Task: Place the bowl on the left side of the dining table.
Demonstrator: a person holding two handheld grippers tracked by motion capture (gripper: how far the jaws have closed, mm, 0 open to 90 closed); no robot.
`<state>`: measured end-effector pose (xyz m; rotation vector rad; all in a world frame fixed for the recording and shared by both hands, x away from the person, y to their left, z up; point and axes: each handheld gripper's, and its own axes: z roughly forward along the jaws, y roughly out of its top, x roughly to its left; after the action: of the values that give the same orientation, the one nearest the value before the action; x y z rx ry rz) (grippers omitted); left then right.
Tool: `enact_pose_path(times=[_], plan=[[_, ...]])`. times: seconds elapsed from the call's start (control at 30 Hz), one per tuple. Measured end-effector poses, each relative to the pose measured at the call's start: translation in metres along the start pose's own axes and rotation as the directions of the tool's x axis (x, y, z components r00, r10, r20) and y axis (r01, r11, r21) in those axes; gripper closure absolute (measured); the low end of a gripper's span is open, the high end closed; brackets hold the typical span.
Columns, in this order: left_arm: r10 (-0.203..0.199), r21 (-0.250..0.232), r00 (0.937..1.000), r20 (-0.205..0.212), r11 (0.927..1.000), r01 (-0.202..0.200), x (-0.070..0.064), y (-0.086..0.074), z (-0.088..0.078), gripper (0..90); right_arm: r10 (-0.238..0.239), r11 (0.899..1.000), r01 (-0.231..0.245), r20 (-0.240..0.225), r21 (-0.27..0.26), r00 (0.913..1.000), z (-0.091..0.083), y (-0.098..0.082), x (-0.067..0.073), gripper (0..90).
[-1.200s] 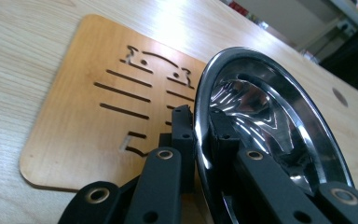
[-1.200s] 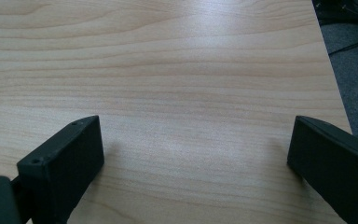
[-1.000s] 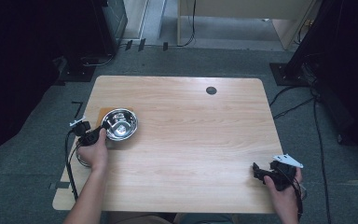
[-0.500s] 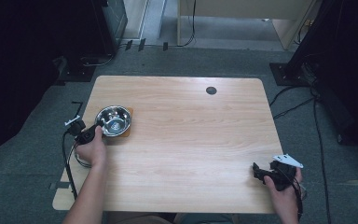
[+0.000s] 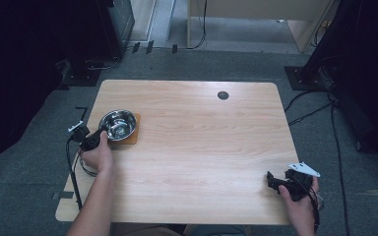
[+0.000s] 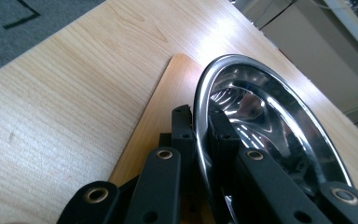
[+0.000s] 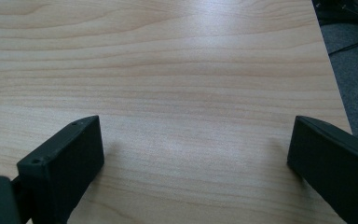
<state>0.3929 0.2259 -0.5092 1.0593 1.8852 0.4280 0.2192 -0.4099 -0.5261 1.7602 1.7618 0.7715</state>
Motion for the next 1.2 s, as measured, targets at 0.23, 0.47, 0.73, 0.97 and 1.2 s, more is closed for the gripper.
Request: enact_pose_path(times=[0.23, 0.47, 0.73, 0.97, 1.2], plan=[[0.021, -0.006, 0.9996, -0.019, 0.9997, -0.022, -0.0076, 0.0029, 0.0014, 83.7, 0.001, 1.000, -0.001, 0.000, 0.001, 1.0000, 0.0000, 0.0000, 0.0001, 3.1], [0.029, 0.001, 0.9992, -0.027, 0.9996, -0.029, -0.0043, 0.0015, 0.0059, 79.3, 0.001, 1.000, -0.001, 0.000, 0.000, 1.0000, 0.0000, 0.0000, 0.0001, 3.1], [0.059, 0.009, 0.9968, -0.054, 0.9983, -0.058, -0.0041, 0.0015, 0.0066, 71.1, 0.000, 1.000, 0.000, 0.000, 0.000, 1.0000, 0.0000, 0.0000, 0.0000, 3.1], [0.033, 0.006, 0.9987, -0.038, 0.9994, -0.033, -0.0037, 0.0046, 0.0058, 74.8, -0.001, 1.000, 0.001, 0.000, 0.000, 1.0000, 0.0000, 0.0000, 0.0000, 3.1], [0.082, -0.008, 0.9965, -0.011, 0.9966, -0.082, -0.0049, 0.0063, 0.0028, 76.2, 0.000, 1.000, 0.000, 0.000, 0.000, 1.0000, 0.0000, 0.0000, 0.0000, 3.1]])
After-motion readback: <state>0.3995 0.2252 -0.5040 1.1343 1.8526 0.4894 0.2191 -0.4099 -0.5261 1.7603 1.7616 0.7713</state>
